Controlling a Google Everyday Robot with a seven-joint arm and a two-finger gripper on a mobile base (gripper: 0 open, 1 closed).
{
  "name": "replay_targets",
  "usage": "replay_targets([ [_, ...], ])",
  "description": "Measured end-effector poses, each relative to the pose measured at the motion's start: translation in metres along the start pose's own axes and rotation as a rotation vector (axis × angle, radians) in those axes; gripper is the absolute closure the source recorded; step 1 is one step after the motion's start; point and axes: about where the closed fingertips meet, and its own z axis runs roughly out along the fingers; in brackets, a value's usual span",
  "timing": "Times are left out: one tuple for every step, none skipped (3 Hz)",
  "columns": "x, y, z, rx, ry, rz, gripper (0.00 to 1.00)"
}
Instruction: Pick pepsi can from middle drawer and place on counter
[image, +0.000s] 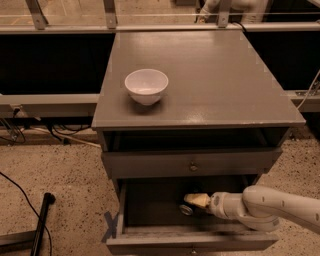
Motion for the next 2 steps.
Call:
replay_targets([
  [-0.008, -0.008, 0.009, 0.004, -0.003, 0.012, 0.29],
  [-0.017, -0.011, 0.026, 0.033, 0.014, 0.009, 0.31],
])
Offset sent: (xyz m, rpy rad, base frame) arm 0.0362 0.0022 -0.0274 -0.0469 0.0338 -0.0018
